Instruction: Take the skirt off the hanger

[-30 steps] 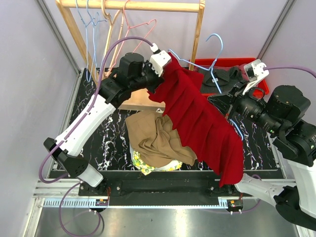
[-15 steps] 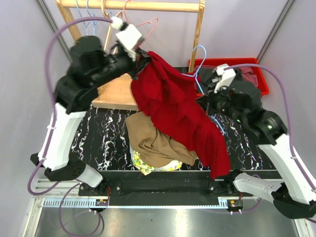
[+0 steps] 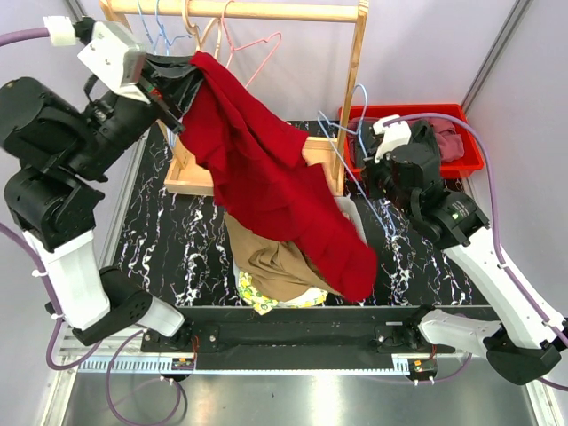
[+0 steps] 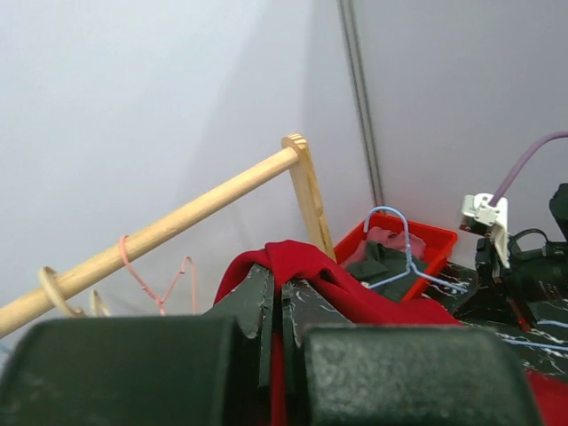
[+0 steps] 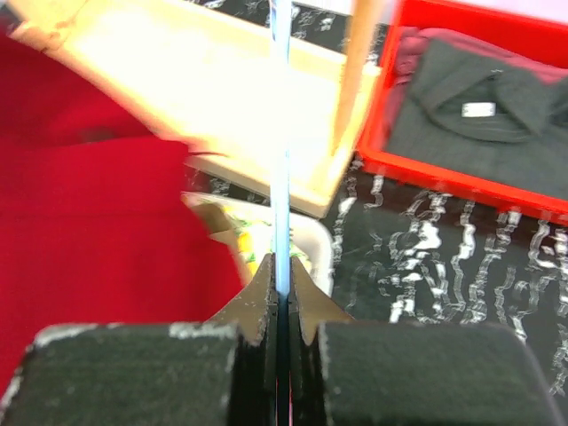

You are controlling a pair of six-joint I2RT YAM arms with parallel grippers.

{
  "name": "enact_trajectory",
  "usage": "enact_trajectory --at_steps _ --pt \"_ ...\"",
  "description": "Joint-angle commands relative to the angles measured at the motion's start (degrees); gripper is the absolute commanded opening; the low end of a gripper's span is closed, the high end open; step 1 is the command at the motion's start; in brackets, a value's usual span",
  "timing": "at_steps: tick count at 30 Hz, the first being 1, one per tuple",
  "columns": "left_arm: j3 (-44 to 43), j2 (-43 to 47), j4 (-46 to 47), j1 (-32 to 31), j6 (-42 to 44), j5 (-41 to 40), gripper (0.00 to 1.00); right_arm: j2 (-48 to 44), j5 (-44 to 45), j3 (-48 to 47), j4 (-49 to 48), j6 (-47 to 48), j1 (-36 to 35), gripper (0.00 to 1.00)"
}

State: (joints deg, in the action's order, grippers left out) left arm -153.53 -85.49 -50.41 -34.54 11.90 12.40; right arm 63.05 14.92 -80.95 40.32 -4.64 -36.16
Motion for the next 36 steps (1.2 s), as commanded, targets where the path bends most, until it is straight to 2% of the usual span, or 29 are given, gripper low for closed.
enact_trajectory --at_steps 1,5,8,11,15,20,24,28,33,36 --pt "-3.00 1.47 5.24 0.53 2.33 -6.60 0.00 -0.99 9.41 0.26 -4.19 3.32 0.04 0.00" --pt "1.56 2.35 4.89 0.53 0.94 -3.90 0.00 -2.40 13.47 -2.80 -4.54 4.38 0.56 0.00" --pt "8.67 3.05 4.89 0.44 -1.09 1.63 0.00 -2.75 11.03 -6.31 -4.46 3.94 0.48 0.00" --pt "17.81 3.75 6.37 0.36 -3.81 6.21 0.00 -2.05 7.60 -9.04 -3.40 1.92 0.48 0.00" --pt "30.71 4.63 8.13 -1.31 -5.04 7.72 0.00 -2.05 5.91 -9.76 -2.96 0.95 0.48 0.00" --pt "45.48 4.99 9.71 -9.55 -1.62 1.76 0.00 -0.56 4.60 -11.69 -3.05 0.78 0.57 0.00" --pt "53.24 3.06 13.14 -12.65 1.19 -4.83 0.00 1.55 3.63 -14.15 -3.66 0.69 0.48 0.00" --pt "60.36 2.26 14.82 -13.88 3.83 -4.51 0.00 4.35 3.98 -17.13 -4.02 0.86 0.48 0.00" --pt "72.22 3.31 13.50 -19.24 6.64 -4.14 0.00 8.93 3.19 -21.53 -2.61 1.04 0.48 0.00" --pt "76.62 3.05 13.32 -21.44 5.07 -2.57 0.00 11.92 2.57 -23.81 -2.52 0.34 0.48 0.00"
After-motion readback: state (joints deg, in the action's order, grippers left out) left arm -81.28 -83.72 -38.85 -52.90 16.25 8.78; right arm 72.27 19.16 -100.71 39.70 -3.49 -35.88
